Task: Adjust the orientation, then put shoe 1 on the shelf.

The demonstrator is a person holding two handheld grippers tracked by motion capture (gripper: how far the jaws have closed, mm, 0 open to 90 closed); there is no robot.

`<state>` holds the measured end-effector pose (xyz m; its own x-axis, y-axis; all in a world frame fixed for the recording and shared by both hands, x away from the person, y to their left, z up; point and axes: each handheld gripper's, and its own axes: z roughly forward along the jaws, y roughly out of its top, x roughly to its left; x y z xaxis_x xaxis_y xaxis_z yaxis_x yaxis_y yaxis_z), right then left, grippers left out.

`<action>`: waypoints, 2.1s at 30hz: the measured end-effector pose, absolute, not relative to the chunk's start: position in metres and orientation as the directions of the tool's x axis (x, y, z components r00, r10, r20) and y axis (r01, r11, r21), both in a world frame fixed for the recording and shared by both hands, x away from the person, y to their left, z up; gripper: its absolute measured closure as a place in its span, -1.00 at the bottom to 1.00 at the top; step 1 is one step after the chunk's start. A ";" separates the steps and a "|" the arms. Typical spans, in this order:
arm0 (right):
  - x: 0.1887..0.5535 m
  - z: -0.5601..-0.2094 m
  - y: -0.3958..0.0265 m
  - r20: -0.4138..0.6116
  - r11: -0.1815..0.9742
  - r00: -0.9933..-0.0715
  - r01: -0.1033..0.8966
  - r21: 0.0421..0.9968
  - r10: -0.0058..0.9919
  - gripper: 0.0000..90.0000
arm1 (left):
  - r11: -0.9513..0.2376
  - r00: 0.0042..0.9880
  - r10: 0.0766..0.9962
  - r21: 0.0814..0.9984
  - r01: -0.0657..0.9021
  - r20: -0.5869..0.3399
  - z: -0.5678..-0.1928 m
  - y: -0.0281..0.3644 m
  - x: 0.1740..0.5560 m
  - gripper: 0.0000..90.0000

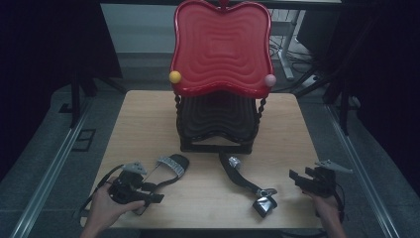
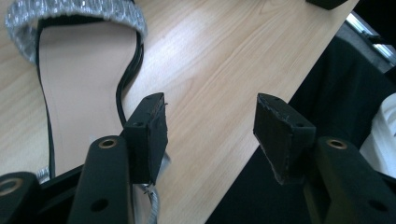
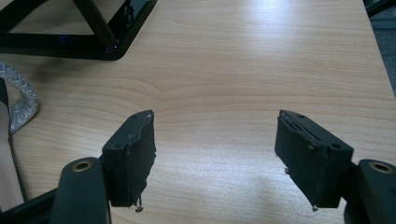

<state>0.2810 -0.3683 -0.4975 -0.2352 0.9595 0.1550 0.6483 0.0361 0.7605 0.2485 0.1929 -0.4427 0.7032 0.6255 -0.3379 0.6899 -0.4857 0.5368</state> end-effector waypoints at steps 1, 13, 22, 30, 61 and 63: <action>0.281 -0.497 -0.369 0.156 0.034 -0.234 0.646 0.762 0.960 -0.36 | -0.486 0.703 0.626 0.537 0.690 -0.338 -0.443 0.193 0.249 0.06; 0.280 -0.497 -0.371 0.157 0.028 -0.227 0.645 0.764 0.961 -0.36 | -0.337 0.573 0.763 0.574 0.747 -0.298 -0.441 0.198 0.272 -0.42; 0.281 -0.497 -0.372 0.158 0.025 -0.226 0.644 0.765 0.961 -0.36 | -0.346 0.553 0.787 0.547 0.762 -0.274 -0.443 0.200 0.278 -0.39; 0.280 -0.497 -0.372 0.156 0.029 -0.227 0.645 0.763 0.961 -0.36 | -0.332 0.510 0.821 0.512 0.792 -0.257 -0.456 0.204 0.283 -0.38; 0.281 -0.499 -0.371 0.152 0.037 -0.233 0.650 0.759 0.961 -0.37 | -0.443 0.470 0.883 0.301 0.845 -0.019 -0.510 0.168 0.299 -0.43; 0.282 -0.499 -0.371 0.155 0.034 -0.230 0.651 0.758 0.961 -0.37 | -0.442 0.474 0.880 0.302 0.845 -0.037 -0.509 0.167 0.298 -0.32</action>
<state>0.2815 -0.3713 -0.4987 -0.2303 0.9607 0.1549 0.6513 0.0339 0.7581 0.2984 0.1672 -0.5089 0.4741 0.8797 -0.0368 0.8445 -0.4425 0.3017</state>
